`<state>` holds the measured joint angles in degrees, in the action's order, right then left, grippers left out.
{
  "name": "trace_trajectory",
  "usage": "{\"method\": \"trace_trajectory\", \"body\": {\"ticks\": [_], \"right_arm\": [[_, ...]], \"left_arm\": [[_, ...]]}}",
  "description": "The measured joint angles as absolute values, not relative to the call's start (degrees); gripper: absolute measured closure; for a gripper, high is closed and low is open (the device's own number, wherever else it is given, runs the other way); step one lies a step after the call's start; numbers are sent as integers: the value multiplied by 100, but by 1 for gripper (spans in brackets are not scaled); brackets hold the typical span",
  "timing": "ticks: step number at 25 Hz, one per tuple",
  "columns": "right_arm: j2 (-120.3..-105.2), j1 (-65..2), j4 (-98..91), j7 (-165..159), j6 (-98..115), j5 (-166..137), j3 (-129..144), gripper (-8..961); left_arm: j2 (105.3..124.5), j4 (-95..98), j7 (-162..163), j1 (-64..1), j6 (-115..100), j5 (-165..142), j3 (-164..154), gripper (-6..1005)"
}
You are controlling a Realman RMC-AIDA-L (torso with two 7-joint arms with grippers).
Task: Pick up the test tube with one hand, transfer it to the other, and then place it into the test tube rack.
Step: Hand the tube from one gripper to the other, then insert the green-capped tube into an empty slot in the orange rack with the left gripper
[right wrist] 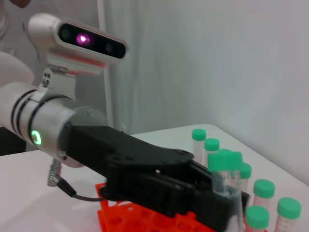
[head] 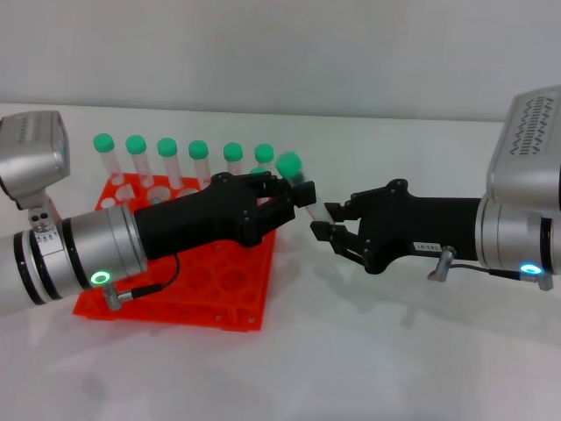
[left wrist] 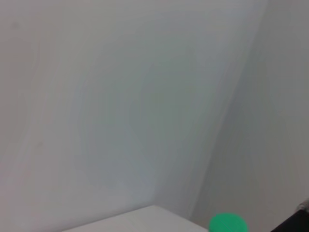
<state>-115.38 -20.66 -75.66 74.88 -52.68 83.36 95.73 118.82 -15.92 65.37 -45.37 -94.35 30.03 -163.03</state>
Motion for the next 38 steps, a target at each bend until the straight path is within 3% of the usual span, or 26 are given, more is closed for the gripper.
{"method": "trace_trajectory", "body": {"ticks": [11, 33, 38], "right_arm": [[-11531, -2092, -7359, 7507, -5259, 8285, 9353, 610], [-11511, -1995, -6850, 7656, -5277, 8272, 8121, 602], [-11505, -1946, -6841, 7659, -5283, 8271, 7733, 601]], "left_arm": [[11882, -1635, 6435, -4518, -9608, 3089, -16304, 793], [11780, -2153, 6399, -4527, -10023, 3423, -16304, 781], [11833, -2516, 6553, -4498, -10375, 3676, -16303, 779]]}}
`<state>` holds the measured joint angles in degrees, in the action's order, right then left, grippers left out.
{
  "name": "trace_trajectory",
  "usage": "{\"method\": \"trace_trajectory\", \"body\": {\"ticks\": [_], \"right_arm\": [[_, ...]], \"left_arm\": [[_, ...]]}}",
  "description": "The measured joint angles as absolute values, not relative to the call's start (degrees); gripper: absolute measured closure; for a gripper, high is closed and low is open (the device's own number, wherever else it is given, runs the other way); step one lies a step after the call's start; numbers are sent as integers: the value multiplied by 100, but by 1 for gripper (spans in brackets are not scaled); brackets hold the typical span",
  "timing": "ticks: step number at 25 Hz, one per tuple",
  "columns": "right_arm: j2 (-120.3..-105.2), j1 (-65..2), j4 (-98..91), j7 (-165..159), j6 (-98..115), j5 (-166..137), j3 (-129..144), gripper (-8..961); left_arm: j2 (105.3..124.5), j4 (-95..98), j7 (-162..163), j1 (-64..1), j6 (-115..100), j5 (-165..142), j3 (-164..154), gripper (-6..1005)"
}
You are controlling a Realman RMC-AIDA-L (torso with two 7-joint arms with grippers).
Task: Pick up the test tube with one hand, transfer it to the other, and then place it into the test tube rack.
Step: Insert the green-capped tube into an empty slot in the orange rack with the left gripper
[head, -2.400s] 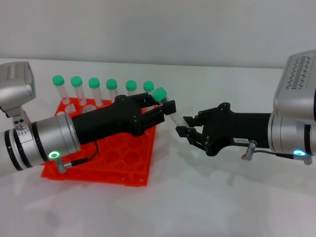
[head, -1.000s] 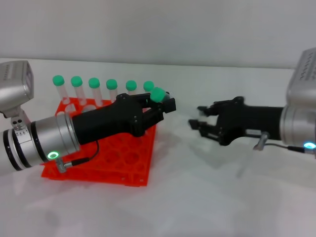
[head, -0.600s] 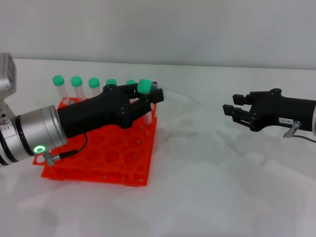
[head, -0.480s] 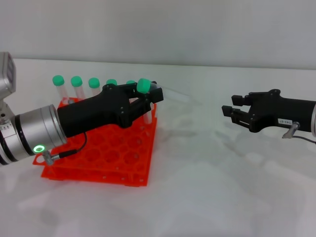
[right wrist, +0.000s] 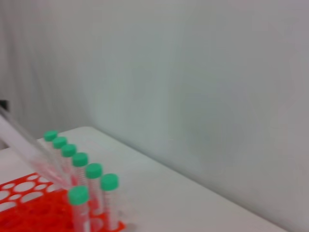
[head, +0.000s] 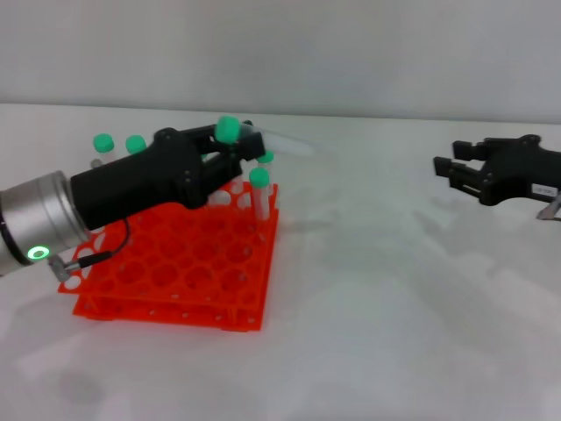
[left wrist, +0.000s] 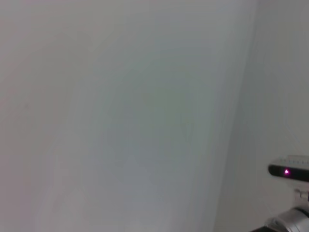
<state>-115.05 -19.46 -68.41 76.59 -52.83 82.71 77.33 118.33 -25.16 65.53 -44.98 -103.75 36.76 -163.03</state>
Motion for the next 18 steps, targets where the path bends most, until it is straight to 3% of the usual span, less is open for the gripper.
{"method": "trace_trajectory", "body": {"ticks": [18], "right_arm": [[-11496, -1820, -6491, 7793, -5269, 8260, 7309, 594]], "left_arm": [[11897, -3609, 7587, -3537, -11187, 4504, -16303, 769]]}}
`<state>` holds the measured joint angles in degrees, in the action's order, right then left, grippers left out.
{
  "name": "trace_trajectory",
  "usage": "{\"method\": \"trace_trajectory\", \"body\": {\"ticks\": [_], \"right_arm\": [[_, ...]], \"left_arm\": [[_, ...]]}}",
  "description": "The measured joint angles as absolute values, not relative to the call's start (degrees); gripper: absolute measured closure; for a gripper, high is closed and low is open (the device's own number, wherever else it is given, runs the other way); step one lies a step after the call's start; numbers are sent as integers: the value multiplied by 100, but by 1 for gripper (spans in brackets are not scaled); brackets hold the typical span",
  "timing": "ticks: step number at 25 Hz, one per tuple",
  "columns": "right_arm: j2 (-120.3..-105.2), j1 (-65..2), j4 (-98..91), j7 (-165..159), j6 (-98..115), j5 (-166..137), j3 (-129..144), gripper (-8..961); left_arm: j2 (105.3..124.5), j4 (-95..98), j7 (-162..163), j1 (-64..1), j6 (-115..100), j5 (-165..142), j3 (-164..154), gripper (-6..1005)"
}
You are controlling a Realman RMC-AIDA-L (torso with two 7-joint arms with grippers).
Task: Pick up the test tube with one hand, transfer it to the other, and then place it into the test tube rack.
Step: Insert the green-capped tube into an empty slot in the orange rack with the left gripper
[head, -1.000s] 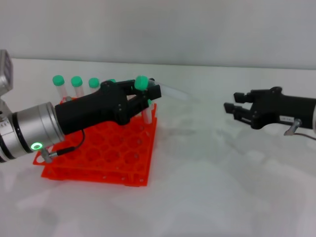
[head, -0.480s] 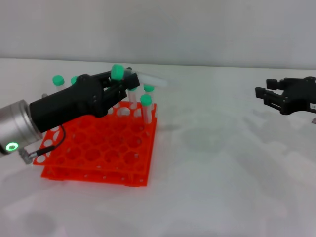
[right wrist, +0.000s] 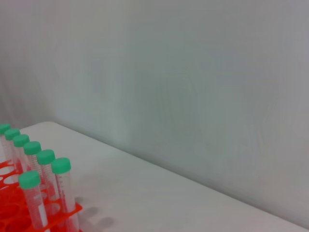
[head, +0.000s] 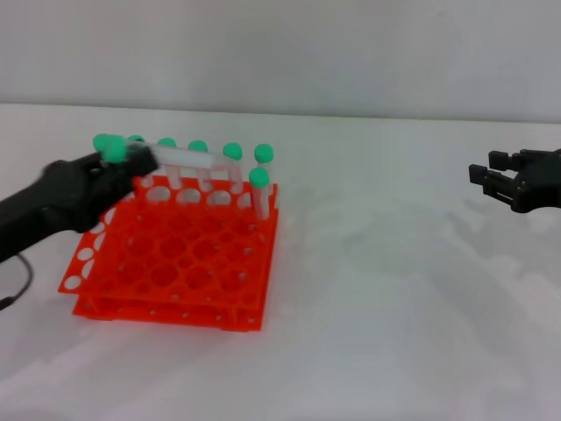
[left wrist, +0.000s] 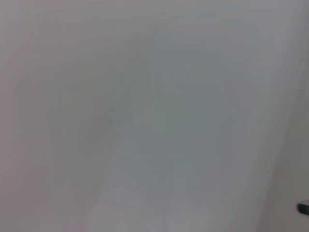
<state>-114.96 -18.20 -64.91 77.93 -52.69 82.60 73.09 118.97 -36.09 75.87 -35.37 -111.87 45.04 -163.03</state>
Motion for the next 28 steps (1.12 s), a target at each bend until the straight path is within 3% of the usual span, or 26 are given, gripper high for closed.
{"method": "trace_trajectory", "body": {"ticks": [9, 28], "right_arm": [[-11496, -1842, -6457, 7780, -5293, 8261, 7325, 590], [-11514, -1927, -6231, 7746, -5281, 8316, 7374, 583]], "left_arm": [[11908, -4121, 7905, -3221, -11129, 4737, -16304, 764], [11920, -4635, 8969, -4017, -10227, 4182, -16313, 753]]}}
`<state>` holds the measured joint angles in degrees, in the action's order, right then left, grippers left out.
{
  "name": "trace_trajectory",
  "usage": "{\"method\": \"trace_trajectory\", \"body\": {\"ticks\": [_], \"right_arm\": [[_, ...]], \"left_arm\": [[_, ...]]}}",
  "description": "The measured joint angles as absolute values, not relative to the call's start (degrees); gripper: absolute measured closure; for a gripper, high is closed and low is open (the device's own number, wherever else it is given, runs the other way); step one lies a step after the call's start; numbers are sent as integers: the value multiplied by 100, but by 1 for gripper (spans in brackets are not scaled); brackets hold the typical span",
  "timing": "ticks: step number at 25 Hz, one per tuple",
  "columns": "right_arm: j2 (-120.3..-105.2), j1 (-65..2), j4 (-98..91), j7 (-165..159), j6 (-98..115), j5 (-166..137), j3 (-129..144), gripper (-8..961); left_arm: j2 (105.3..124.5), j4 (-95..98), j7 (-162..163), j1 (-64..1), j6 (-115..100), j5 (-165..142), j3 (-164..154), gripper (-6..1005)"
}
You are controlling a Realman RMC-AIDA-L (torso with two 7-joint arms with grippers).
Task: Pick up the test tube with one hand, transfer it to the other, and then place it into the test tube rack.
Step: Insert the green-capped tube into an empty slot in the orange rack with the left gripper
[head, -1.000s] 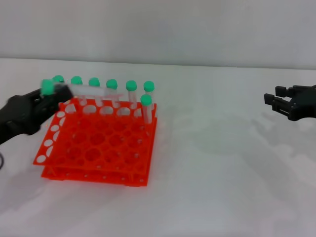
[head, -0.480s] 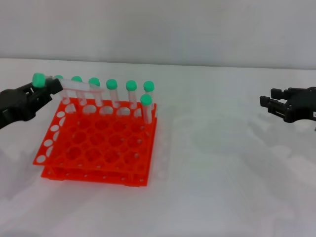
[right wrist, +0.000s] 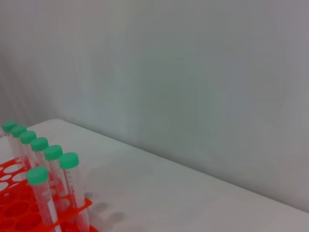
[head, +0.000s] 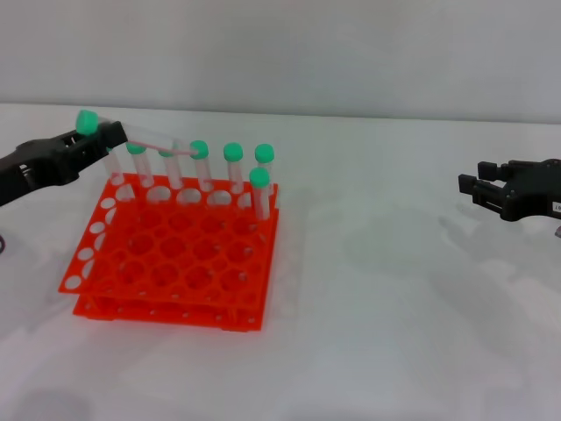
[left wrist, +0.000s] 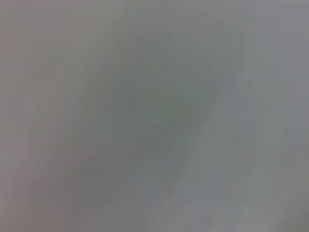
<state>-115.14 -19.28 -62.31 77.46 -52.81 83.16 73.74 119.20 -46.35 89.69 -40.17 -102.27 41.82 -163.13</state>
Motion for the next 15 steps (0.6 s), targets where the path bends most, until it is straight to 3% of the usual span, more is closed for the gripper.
{"method": "trace_trajectory", "body": {"ticks": [15], "right_arm": [[-11517, -2098, -5941, 7789, -5257, 8314, 7325, 577]], "left_arm": [[11897, -5342, 9760, -4487, -10132, 3207, -16312, 745]]}}
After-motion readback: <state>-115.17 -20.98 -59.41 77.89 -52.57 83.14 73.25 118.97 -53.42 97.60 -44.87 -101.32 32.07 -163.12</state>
